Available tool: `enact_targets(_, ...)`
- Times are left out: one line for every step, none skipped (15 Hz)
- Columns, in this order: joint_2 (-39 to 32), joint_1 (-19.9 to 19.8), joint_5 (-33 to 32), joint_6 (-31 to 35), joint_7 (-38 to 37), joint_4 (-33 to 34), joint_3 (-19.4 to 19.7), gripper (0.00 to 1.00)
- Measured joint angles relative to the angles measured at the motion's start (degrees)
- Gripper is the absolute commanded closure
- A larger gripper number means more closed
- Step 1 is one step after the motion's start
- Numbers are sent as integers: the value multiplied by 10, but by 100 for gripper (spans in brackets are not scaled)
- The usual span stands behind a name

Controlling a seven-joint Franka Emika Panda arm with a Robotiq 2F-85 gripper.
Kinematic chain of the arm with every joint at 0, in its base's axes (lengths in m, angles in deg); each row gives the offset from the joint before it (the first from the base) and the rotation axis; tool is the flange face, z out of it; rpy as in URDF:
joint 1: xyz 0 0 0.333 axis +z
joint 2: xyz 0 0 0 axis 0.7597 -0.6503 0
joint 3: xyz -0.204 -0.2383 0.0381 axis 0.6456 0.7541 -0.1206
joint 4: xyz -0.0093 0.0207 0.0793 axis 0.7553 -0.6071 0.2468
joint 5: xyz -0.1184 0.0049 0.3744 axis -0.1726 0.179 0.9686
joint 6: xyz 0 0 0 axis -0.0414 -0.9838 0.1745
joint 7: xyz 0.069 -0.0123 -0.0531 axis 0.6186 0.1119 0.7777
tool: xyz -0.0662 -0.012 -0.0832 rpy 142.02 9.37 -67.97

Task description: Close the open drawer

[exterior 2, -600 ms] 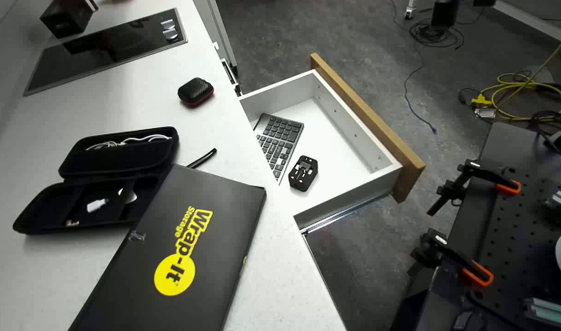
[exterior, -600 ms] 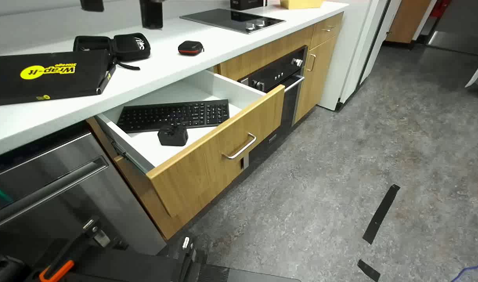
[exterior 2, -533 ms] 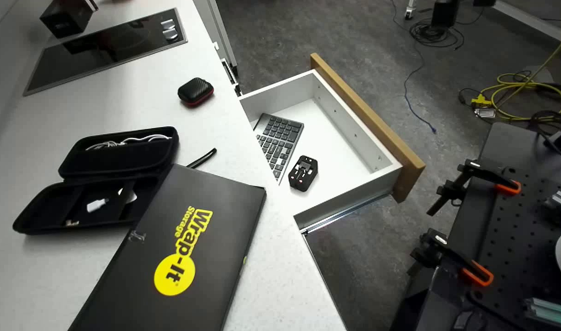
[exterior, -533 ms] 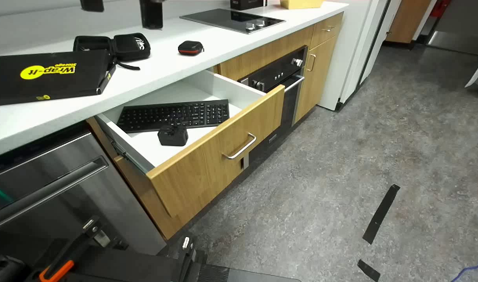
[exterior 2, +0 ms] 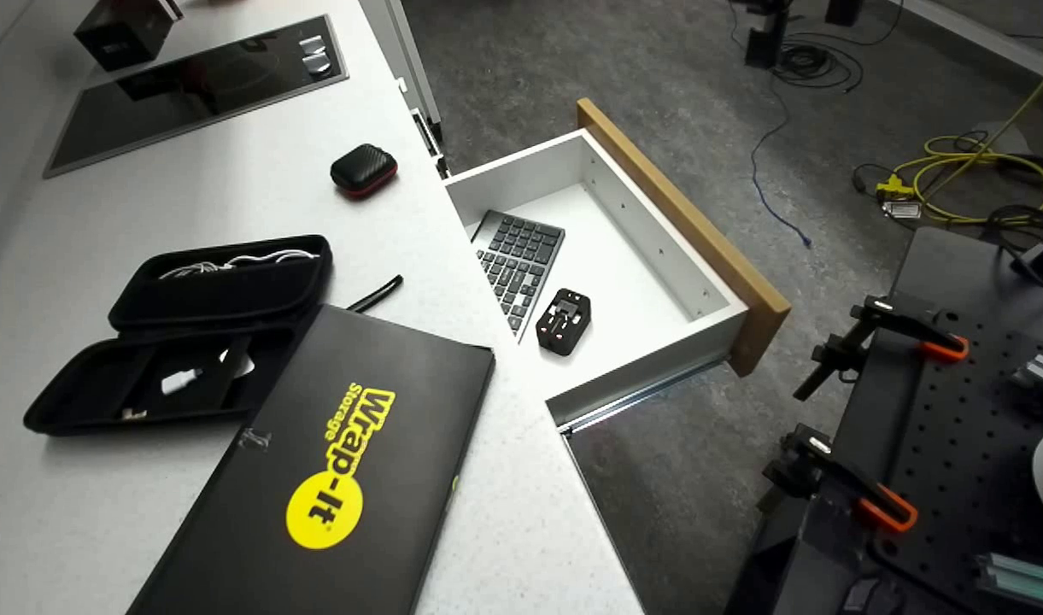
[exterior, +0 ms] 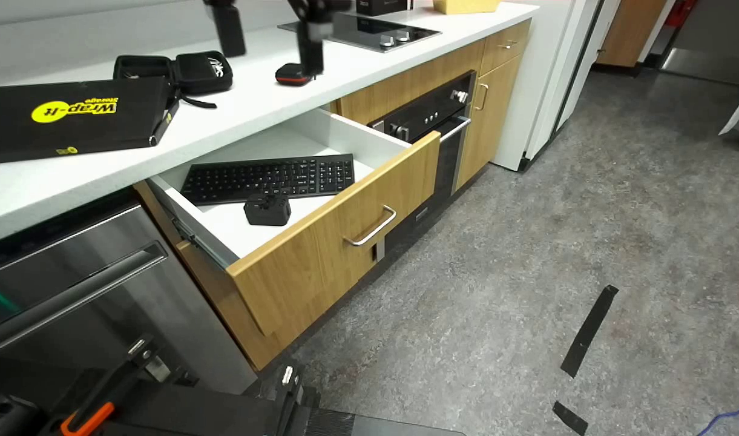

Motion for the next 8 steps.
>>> enact_targets(-24,-11,-15,44,-9,-8,1,0)
enact_targets(-52,-23,-30,86,-19,-14,3,0)
enact_targets(-82,-34,-43,126,-29,-17,5,0)
enact_targets(-113,-45,-52,162,-38,-17,10,0)
enact_targets(-146,-53,-55,196,-44,-16,15,0)
enact_targets(-177,-58,-55,225,-48,-13,22,0)
enact_targets(-208,-62,-55,247,-52,-8,29,0)
enact_targets(-237,-63,-55,263,-57,1,36,0)
